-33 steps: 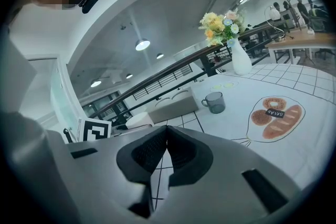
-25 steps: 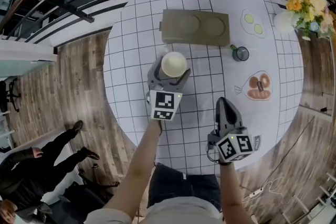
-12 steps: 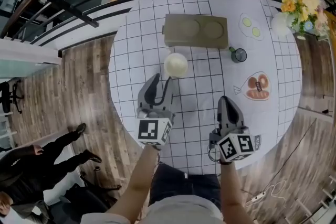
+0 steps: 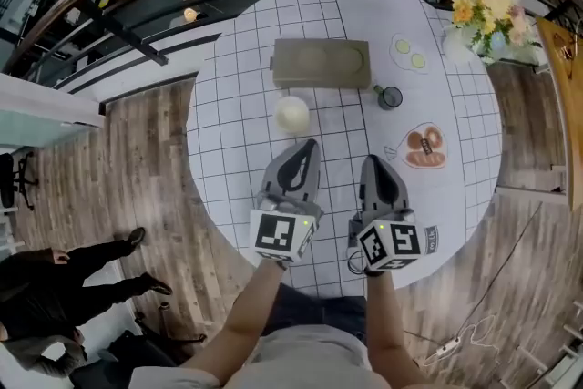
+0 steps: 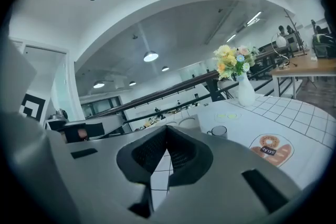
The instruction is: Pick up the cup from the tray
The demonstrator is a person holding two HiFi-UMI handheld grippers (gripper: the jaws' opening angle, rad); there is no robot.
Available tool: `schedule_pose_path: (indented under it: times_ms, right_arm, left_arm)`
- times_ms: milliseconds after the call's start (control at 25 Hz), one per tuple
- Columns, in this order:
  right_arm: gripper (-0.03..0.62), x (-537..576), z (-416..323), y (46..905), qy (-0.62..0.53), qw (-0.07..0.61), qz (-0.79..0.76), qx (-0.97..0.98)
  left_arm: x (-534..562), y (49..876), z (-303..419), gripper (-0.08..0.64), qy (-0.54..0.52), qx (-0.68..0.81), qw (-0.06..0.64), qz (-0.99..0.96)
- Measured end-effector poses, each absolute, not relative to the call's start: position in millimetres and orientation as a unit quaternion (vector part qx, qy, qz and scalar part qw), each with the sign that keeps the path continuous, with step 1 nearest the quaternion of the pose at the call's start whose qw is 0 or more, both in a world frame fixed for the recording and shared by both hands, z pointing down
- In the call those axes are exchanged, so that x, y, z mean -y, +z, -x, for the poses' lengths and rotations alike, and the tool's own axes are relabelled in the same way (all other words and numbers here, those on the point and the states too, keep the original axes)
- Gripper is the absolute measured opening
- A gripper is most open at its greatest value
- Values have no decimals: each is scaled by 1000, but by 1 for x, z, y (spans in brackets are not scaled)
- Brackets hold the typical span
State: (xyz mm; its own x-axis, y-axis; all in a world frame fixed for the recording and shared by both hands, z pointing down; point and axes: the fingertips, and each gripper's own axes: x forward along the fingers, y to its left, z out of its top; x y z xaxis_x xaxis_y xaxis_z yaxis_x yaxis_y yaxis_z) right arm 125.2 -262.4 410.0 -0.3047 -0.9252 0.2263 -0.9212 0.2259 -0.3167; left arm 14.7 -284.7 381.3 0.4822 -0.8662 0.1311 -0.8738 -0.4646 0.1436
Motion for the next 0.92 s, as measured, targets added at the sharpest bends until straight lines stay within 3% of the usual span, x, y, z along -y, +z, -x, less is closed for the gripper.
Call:
schedule_pose_path:
  times_ms: [920]
  right_arm:
    - [8, 244, -134, 392, -175, 6, 602, -779]
  left_arm:
    - [274, 386, -23, 6, 54, 503, 81, -859]
